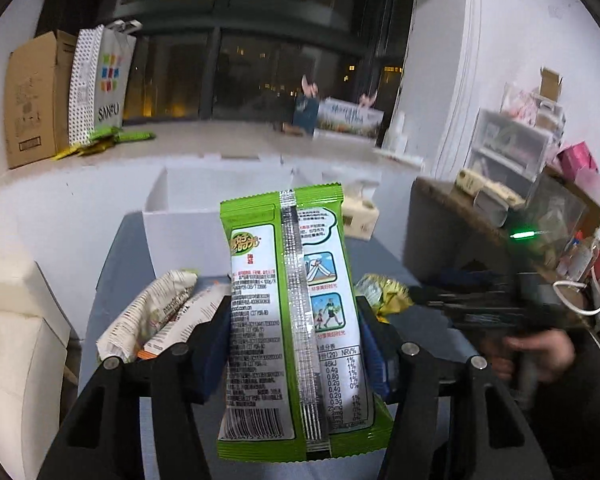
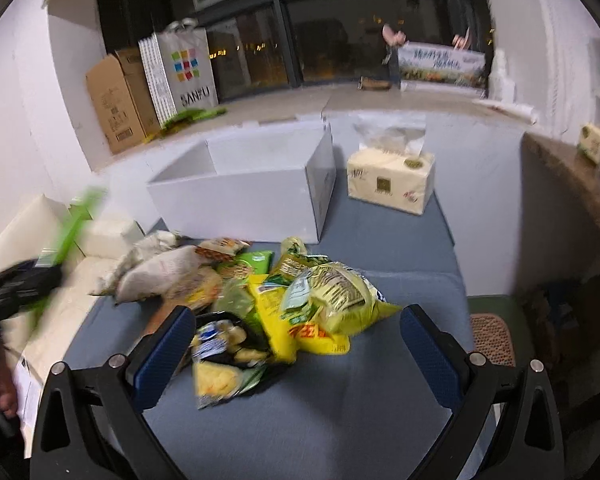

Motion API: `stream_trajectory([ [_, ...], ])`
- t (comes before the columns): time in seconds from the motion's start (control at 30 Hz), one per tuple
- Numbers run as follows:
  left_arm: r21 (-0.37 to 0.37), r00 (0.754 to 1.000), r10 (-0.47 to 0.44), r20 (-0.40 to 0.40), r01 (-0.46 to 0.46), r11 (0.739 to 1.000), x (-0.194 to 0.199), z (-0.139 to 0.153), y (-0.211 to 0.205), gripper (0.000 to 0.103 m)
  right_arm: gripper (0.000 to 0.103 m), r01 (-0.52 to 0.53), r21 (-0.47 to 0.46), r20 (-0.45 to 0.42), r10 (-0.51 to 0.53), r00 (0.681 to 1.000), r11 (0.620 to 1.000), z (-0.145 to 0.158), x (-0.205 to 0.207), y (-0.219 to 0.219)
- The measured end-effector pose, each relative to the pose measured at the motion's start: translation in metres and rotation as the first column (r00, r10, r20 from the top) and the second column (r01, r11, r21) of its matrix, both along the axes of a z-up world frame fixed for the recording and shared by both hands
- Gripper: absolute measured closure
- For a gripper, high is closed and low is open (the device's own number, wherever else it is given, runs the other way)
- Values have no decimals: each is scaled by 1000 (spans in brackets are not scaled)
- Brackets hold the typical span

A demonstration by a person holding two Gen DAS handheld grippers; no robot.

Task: Organize snacks
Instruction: 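Grasp green wafer pack with left tool while right tool grasps yellow chip bag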

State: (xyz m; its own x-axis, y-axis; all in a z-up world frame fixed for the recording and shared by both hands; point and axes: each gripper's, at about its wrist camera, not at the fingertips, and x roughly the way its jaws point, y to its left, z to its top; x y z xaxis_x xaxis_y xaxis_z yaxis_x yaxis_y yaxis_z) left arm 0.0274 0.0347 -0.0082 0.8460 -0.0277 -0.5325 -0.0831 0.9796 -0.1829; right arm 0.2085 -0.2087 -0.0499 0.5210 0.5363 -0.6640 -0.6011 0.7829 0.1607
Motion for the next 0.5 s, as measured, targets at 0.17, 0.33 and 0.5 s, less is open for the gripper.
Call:
stream_trajectory([
  [0.17, 4, 999, 9, 37, -9, 1000, -22, 10, 5, 41, 0, 16, -33, -122, -20, 992, 999, -43, 61, 17],
  [0.33, -7, 999, 14, 39, -14, 1000, -27, 7, 10, 41, 23, 2, -16, -260, -6, 966, 1000, -81, 89, 25],
  [0.5, -5, 999, 25, 39, -25, 1000, -30, 4, 12, 41, 54, -1, 79, -304, 25, 952, 997, -88, 79, 14],
])
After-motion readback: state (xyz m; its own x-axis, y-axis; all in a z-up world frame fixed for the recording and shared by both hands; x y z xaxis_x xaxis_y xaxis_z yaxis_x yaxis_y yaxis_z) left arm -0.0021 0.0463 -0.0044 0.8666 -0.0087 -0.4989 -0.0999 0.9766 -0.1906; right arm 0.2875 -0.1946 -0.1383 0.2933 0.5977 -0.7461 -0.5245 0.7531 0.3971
